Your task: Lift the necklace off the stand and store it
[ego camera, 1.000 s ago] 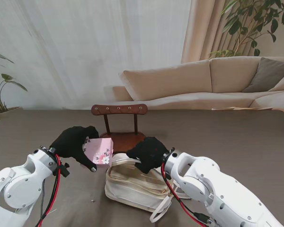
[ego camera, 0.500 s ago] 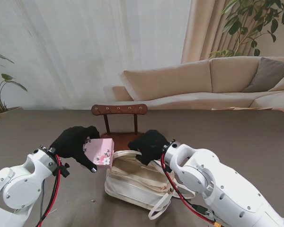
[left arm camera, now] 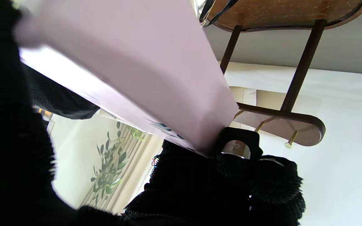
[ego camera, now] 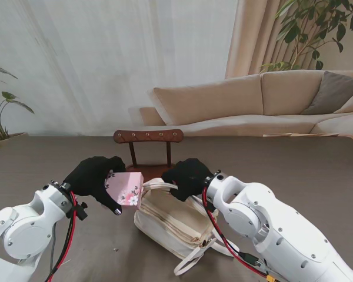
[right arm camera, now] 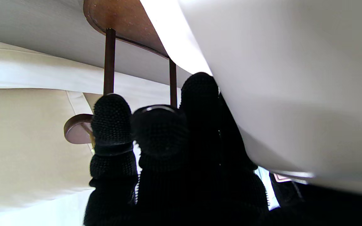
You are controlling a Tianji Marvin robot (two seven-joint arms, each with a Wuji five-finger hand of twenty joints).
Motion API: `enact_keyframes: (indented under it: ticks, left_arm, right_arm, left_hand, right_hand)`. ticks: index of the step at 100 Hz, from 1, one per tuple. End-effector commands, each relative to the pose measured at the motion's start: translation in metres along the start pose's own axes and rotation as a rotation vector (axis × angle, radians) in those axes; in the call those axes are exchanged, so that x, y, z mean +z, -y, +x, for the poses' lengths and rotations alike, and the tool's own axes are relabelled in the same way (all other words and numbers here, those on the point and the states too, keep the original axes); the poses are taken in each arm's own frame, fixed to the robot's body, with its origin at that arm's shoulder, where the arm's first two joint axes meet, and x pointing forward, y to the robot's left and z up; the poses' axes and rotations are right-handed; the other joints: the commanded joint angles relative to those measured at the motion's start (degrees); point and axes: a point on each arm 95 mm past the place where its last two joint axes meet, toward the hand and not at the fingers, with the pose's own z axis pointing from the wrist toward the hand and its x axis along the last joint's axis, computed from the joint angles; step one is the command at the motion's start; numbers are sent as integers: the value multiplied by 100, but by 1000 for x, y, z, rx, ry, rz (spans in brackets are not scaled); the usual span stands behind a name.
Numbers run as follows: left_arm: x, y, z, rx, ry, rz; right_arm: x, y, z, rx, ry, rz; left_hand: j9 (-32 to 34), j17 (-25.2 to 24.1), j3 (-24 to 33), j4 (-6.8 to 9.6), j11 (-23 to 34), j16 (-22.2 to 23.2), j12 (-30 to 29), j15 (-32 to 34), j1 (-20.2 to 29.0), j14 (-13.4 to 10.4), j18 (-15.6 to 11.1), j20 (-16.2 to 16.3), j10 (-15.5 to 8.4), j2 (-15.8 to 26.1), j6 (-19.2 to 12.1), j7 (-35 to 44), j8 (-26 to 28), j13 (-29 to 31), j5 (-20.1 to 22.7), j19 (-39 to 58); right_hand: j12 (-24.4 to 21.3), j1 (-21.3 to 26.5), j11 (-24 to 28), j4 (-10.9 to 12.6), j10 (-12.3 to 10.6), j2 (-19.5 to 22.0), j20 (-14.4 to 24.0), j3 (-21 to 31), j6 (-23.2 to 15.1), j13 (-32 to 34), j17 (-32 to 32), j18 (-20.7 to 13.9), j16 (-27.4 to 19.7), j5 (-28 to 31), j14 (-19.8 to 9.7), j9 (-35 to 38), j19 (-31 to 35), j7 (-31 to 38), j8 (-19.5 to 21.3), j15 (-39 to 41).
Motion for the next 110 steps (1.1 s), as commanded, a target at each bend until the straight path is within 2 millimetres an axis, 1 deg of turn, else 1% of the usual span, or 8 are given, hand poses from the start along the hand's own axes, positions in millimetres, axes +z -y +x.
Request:
enact_keyframes:
  ticks: [1, 12, 31, 35, 46, 67, 110]
  left_arm:
    - [1, 0, 4, -2, -9, -15]
    - [2, -1, 5, -7, -14, -23]
    - [7, -5, 8, -18, -30, -38]
    - [9, -6, 9, -20, -35, -43]
    - [13, -10, 12, -26, -51, -58]
    - [19, -16, 17, -40, -72, -85]
    - [29, -30, 22, -79, -102, -141]
  right_arm:
    - [3, -9, 2, -1, -6, -9]
    - [5, -10, 0, 9, -6, -3]
    - [8, -8, -4, 60, -1, 15]
    - [9, -8, -5, 71, 1, 20]
    - [10, -8, -7, 88, 6, 30]
    - [13, -9, -8, 106, 34, 21]
    - [14, -6, -12, 138, 83, 21]
  left_hand:
    - [1081, -82, 5433, 582, 1915, 109, 598, 600, 1405, -1004, -498, -28, -342, 993, 636, 3903, 562, 309, 372, -397]
    - [1075, -85, 5430, 582, 1910, 110, 598, 600, 1412, -1005, -498, -27, -335, 991, 635, 3899, 563, 309, 371, -396]
    - [1080, -92, 5422, 582, 1910, 112, 600, 600, 1413, -1004, -499, -24, -331, 1004, 637, 3897, 567, 304, 369, -397]
    - [1080, -91, 5419, 581, 1910, 112, 600, 600, 1410, -1004, -500, -23, -331, 1000, 637, 3896, 567, 304, 369, -394]
    - [1075, -88, 5419, 584, 1908, 113, 601, 600, 1413, -1004, -499, -20, -334, 1008, 637, 3896, 568, 304, 369, -390]
    - [1071, -83, 5412, 586, 1905, 114, 602, 600, 1409, -1004, -506, -19, -331, 1016, 635, 3893, 569, 304, 365, -388]
    - [1068, -107, 5397, 595, 1900, 122, 608, 599, 1420, -1013, -504, -16, -332, 1027, 632, 3888, 573, 286, 352, -397]
  right_hand:
    - [24, 373, 59, -21, 21, 285, 121, 285, -314, 143, 998, 206, 69, -65, -182, 292, 269, 261, 143, 126]
    - [32, 377, 62, -21, 12, 301, 118, 272, -335, 143, 984, 199, 58, -74, -216, 282, 259, 267, 164, 108]
    - [37, 405, 53, -14, 31, 323, 110, 238, -363, 136, 900, 187, 19, -79, -106, 244, 211, 290, 232, 28]
    - [39, 409, 53, -13, 35, 341, 112, 224, -361, 138, 892, 189, 9, -84, -153, 238, 207, 285, 239, 10]
    - [42, 418, 51, -8, 56, 369, 116, 200, -346, 138, 880, 198, 2, -114, -115, 206, 201, 273, 244, -4]
    - [35, 465, 48, 10, 115, 407, 119, 145, -248, 137, 890, 242, -5, -187, -107, 169, 193, 251, 229, -13]
    - [5, 534, 54, 25, 224, 414, 78, 120, -122, 139, 990, 275, -18, -197, -124, 172, 135, 262, 205, -50]
